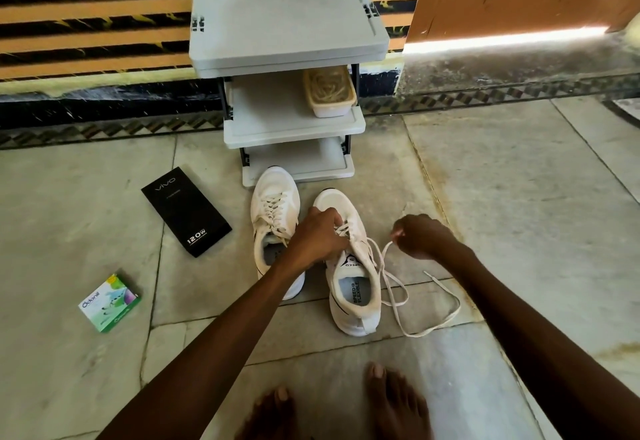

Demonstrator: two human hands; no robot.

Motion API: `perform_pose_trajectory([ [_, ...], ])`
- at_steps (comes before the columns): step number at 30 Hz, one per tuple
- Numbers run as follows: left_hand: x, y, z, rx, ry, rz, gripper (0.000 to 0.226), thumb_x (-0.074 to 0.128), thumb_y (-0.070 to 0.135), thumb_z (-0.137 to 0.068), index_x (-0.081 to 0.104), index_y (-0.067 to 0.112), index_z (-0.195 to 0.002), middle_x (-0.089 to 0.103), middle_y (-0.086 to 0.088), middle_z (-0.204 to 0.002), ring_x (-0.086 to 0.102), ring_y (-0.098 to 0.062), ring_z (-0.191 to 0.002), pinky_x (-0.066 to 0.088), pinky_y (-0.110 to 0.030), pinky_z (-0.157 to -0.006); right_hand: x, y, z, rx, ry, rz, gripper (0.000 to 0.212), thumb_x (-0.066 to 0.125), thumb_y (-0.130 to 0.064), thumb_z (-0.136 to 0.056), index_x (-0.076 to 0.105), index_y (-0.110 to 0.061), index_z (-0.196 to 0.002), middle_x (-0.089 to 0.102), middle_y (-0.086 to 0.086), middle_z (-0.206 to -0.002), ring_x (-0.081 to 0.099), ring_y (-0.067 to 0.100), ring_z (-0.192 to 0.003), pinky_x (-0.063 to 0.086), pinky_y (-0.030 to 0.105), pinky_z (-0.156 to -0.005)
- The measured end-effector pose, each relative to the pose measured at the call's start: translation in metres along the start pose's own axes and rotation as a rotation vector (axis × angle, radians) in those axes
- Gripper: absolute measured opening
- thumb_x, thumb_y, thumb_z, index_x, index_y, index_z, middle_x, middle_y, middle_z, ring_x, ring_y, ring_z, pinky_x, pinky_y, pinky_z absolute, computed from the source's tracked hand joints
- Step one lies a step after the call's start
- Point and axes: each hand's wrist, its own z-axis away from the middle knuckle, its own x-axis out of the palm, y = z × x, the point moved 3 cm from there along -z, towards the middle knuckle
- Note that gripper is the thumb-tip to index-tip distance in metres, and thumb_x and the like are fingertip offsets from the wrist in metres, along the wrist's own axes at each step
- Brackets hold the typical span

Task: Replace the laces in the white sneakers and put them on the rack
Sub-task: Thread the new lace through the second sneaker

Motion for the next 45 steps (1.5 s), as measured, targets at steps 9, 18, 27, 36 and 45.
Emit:
perform_pose_trajectory([
  [9, 0.002, -0.009, 0.002, -0.006, 0.039, 0.067, 0.027, 0.066, 0.026, -0.087, 0.06, 0.021, -0.113, 0.046, -0.003, -0.126, 0.054, -0.026, -0.113, 0.048, -0.039, -0.097, 0.013, -0.025, 0.001, -0.071, 0.068, -0.483, 0.016, 0.079, -0.028, -0.08, 0.073, -0.015, -0.085, 0.071, -0.003, -0.072, 0.068, 0.011, -0.071, 0.05, 0.024, -0.068],
  [18, 0.002, -0.008, 0.001, 0.006, 0.045, 0.05, 0.029, 0.065, 0.028, -0.089, 0.059, 0.019, -0.116, 0.045, -0.004, -0.128, 0.053, -0.025, -0.114, 0.047, -0.036, -0.097, 0.007, -0.036, -0.007, -0.14, -0.019, -0.247, 0.017, 0.072, -0.025, -0.085, 0.07, -0.009, -0.09, 0.07, 0.007, -0.095, 0.064, 0.023, -0.093, 0.051, 0.034, -0.081],
  [27, 0.003, 0.002, 0.003, 0.192, 0.082, 0.15, 0.027, 0.069, 0.018, -0.086, 0.065, 0.024, -0.112, 0.052, 0.001, -0.117, 0.056, -0.019, -0.11, 0.045, -0.03, -0.094, -0.039, -0.042, 0.024, -0.15, 0.135, -0.677, 0.012, 0.062, -0.004, -0.087, 0.068, -0.014, -0.086, 0.073, 0.003, -0.073, 0.065, 0.004, -0.068, 0.044, 0.022, -0.068],
  [36, -0.02, 0.035, -0.007, 0.278, 0.265, 0.227, 0.016, 0.066, 0.035, -0.089, 0.069, 0.022, -0.081, 0.063, 0.005, -0.067, 0.056, -0.008, -0.06, 0.044, -0.027, -0.061, -0.095, -0.04, 0.064, -0.241, 0.158, -0.571, 0.01, 0.07, -0.022, -0.089, 0.068, -0.022, -0.099, 0.074, -0.008, -0.072, 0.064, -0.004, -0.068, 0.046, 0.021, -0.067],
  [45, -0.079, 0.047, 0.001, 0.242, 0.432, 0.566, 0.004, 0.064, 0.02, -0.091, 0.067, 0.021, -0.088, 0.067, 0.002, -0.071, 0.061, -0.007, -0.06, 0.051, -0.026, -0.059, -0.024, -0.018, 0.045, -0.187, -0.144, -0.31, 0.012, 0.072, -0.007, -0.084, 0.074, -0.018, -0.08, 0.073, -0.007, -0.07, 0.07, 0.008, -0.066, 0.055, 0.024, -0.069],
])
